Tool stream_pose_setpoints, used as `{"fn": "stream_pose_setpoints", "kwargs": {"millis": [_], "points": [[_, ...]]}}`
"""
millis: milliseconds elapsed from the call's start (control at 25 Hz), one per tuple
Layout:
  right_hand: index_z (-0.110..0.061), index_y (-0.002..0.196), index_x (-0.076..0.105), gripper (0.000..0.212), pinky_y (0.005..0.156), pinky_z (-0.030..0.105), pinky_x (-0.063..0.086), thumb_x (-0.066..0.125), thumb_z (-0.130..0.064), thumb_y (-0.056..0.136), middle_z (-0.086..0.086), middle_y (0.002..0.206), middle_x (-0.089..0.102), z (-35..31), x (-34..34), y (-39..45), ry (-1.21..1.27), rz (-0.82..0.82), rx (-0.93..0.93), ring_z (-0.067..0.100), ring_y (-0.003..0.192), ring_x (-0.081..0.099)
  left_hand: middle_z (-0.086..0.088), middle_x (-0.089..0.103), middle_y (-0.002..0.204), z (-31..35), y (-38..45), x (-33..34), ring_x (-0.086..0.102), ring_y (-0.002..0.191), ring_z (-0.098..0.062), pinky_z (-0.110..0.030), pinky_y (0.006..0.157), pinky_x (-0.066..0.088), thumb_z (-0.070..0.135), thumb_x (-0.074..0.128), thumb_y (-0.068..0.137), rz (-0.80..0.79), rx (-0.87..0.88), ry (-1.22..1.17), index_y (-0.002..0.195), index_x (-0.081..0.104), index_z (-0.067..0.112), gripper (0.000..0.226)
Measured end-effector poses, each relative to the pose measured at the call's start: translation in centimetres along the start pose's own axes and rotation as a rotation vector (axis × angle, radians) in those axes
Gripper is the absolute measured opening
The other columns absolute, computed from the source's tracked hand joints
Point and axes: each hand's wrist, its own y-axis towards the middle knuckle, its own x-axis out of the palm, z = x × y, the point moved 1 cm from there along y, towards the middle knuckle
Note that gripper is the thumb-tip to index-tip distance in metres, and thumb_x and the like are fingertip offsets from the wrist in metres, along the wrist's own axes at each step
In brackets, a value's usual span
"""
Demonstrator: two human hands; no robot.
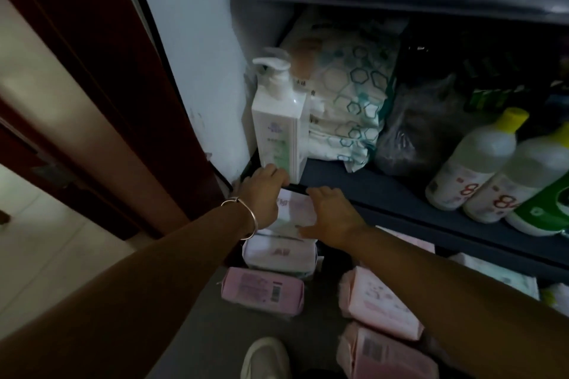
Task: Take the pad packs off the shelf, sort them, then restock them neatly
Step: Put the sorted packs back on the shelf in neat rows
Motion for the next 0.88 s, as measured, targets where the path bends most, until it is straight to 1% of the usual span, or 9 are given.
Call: {"fn": "stream_pose_setpoints", "kwargs": {"millis": [120,240,320,400,440,520,600,800,880], "points": [[-0.009,0.137,0.033,0.082,0.103,0.038,0.036,0.076,-0.040,0.074,0.010,0.133,0.039,0.2,2.2,1.4,0.034,0.009,0.062,0.027,0.123,0.035,-0.005,0.043,0.125,-0.4,0.6,1.6,0.043,0.117,-0.022,-0.036,0.095,0.039,-0.007,0.050,0.078,-0.013,-0.015,-0.031,0.121,0.048,0.013,0.048],[-0.009,0.124,0.044,0.060,0.094,0.035,0.041,0.074,-0.033,0.077,0.012,0.126,0.044,0.5,3.3,2.2,0.127,0.062,0.110,0.029,0.118,0.041,-0.005,0.045,0.123,-0.9,0.6,2.4,0.044,0.116,-0.022,-0.035,0.095,0.038,-0.010,0.048,0.076,-0.001,-0.028,-0.063,0.120,0.049,0.011,0.049],[-0.009,0.106,0.049,0.040,0.079,0.029,0.042,0.073,-0.023,0.077,0.014,0.118,0.052,1.0,3.1,2.3,0.293,0.105,0.118,0.028,0.108,0.050,-0.008,0.048,0.120,-1.2,0.5,2.4,0.046,0.114,-0.024,-0.039,0.094,0.040,-0.013,0.047,0.074,0.028,-0.018,-0.110,0.117,0.051,0.007,0.048],[-0.010,0.093,0.046,0.033,0.065,0.026,0.037,0.075,-0.016,0.077,0.013,0.104,0.056,1.8,2.1,1.9,0.394,0.128,0.096,0.026,0.093,0.054,-0.013,0.051,0.112,-1.5,0.5,2.2,0.048,0.106,-0.027,-0.041,0.090,0.043,-0.017,0.047,0.069,0.068,0.028,-0.193,0.110,0.054,0.001,0.045],[-0.009,0.091,0.047,0.033,0.059,0.026,0.034,0.076,-0.015,0.076,0.011,0.096,0.054,2.2,1.2,1.4,0.407,0.136,0.079,0.023,0.086,0.052,-0.015,0.052,0.107,-1.4,0.5,2.1,0.049,0.099,-0.026,-0.037,0.088,0.044,-0.019,0.046,0.067,0.094,0.058,-0.228,0.105,0.056,-0.001,0.043],[-0.007,0.091,0.050,0.034,0.052,0.028,0.030,0.078,-0.016,0.074,0.008,0.089,0.051,3.2,-0.7,0.3,0.393,0.152,0.046,0.019,0.080,0.048,-0.014,0.053,0.096,-1.0,0.2,1.6,0.046,0.087,-0.019,-0.016,0.079,0.041,-0.022,0.043,0.063,0.155,0.112,-0.275,0.096,0.058,-0.004,0.041],[-0.007,0.090,0.052,0.035,0.051,0.025,0.031,0.080,-0.018,0.073,0.006,0.086,0.050,4.0,-2.4,-0.9,0.370,0.167,0.030,0.018,0.079,0.047,-0.007,0.051,0.089,0.0,-0.3,0.9,0.044,0.082,-0.015,-0.008,0.073,0.036,-0.023,0.043,0.061,0.204,0.168,-0.283,0.091,0.060,-0.004,0.039],[0.002,0.106,0.060,0.046,0.063,0.027,0.035,0.082,-0.017,0.071,0.009,0.093,0.056,5.2,-6.1,-4.2,0.328,0.219,0.032,0.017,0.084,0.050,-0.004,0.049,0.096,2.8,-1.0,-2.1,0.041,0.087,-0.012,-0.018,0.076,0.037,-0.017,0.050,0.069,0.158,0.156,-0.242,0.097,0.056,0.001,0.034],[0.003,0.103,0.061,0.044,0.060,0.025,0.032,0.082,-0.019,0.070,0.007,0.088,0.055,5.5,-7.7,-5.5,0.305,0.252,0.035,0.017,0.082,0.050,-0.008,0.052,0.098,3.8,-1.3,-3.5,0.042,0.087,-0.013,-0.026,0.079,0.041,-0.016,0.049,0.068,0.163,0.175,-0.231,0.096,0.055,0.001,0.034]]}}
